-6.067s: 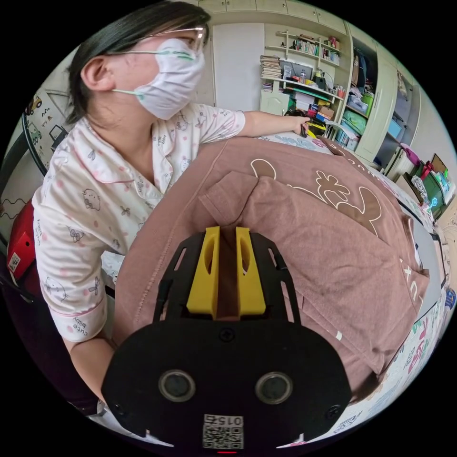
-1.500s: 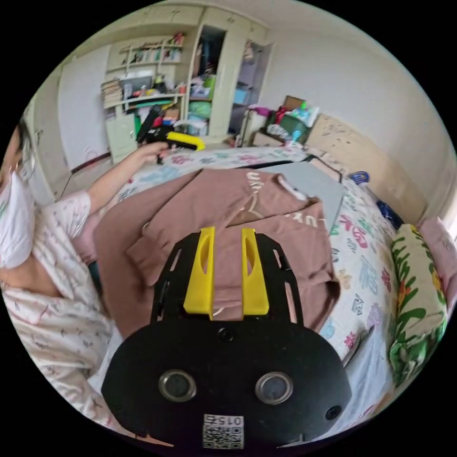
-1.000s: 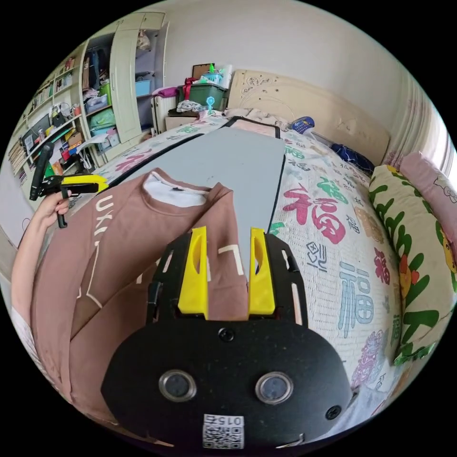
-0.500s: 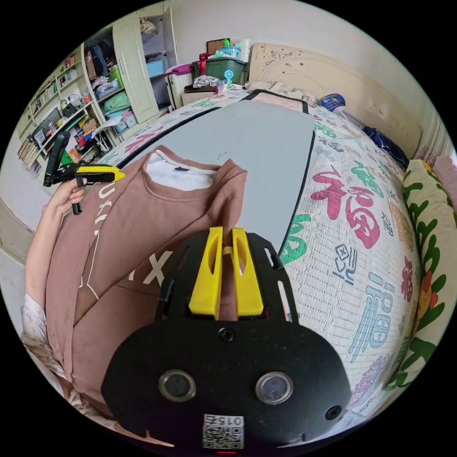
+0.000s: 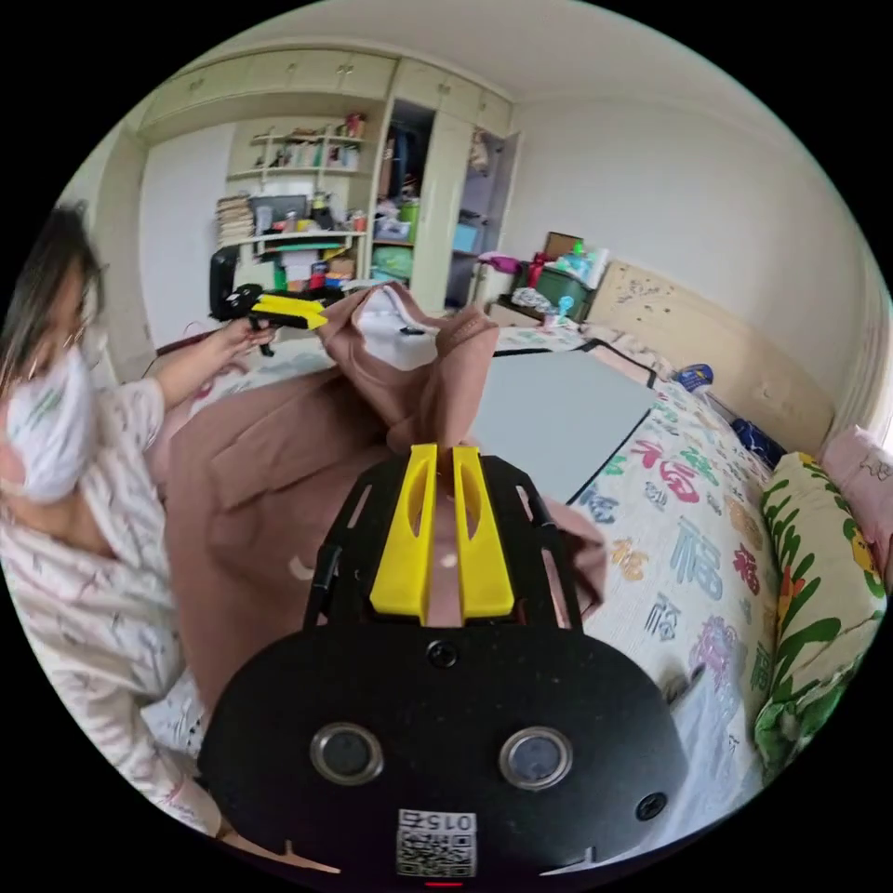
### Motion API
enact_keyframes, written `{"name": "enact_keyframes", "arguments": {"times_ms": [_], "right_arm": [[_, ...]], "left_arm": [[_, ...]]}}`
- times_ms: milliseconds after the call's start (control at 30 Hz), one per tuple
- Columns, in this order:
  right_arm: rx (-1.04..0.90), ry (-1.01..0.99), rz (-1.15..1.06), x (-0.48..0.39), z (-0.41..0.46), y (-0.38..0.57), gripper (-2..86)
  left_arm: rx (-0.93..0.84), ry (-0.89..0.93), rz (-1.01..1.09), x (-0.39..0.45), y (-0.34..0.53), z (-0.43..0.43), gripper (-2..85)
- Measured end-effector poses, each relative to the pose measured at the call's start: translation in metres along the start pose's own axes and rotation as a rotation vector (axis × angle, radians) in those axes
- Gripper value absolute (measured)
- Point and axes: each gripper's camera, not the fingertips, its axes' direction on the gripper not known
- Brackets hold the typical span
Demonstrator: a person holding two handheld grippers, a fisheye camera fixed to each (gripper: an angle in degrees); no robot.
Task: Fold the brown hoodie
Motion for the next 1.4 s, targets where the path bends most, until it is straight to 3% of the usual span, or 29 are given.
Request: {"name": "enact_keyframes", "arguments": {"times_ms": [100,200,367,500,700,800,900,1100,1233,1400], "right_arm": [[-0.052,-0.018,-0.033,-0.086,-0.024,0.061,1.8],[-0.106,0.020,-0.026,-0.125,-0.022,0.083,0.1],[-0.085,0.008,0.050,-0.122,-0.068,0.076,-0.5],[-0.058,-0.031,0.101,-0.132,-0.105,0.086,-0.5],[-0.048,-0.029,0.131,-0.131,-0.149,0.061,0.1],[-0.114,-0.061,0.168,-0.127,-0.151,0.065,1.4],[-0.211,-0.057,0.234,-0.126,-0.142,0.081,5.2],[0.098,-0.036,0.273,-0.169,-0.222,0.107,8.2],[0.078,-0.139,0.341,-0.179,-0.207,0.094,12.8],[0.155,-0.247,0.429,-0.159,-0.200,0.085,2.6]], "left_arm": [[-0.049,0.079,0.055,0.092,0.065,-0.043,1.2],[-0.143,-0.062,0.086,0.151,0.091,-0.055,1.0],[-0.105,-0.136,0.058,0.173,0.087,-0.109,0.6],[-0.091,-0.082,0.005,0.187,0.107,-0.137,0.5],[-0.011,-0.074,-0.069,0.166,0.086,-0.178,0.9],[-0.109,0.002,-0.109,0.157,0.092,-0.173,1.9],[-0.147,-0.060,-0.236,0.151,0.117,-0.175,4.2],[0.059,0.091,-0.473,0.152,0.143,-0.231,7.9],[0.145,0.226,-0.594,0.141,0.139,-0.222,10.1],[0.145,0.271,-0.603,0.117,0.130,-0.211,3.4]]}}
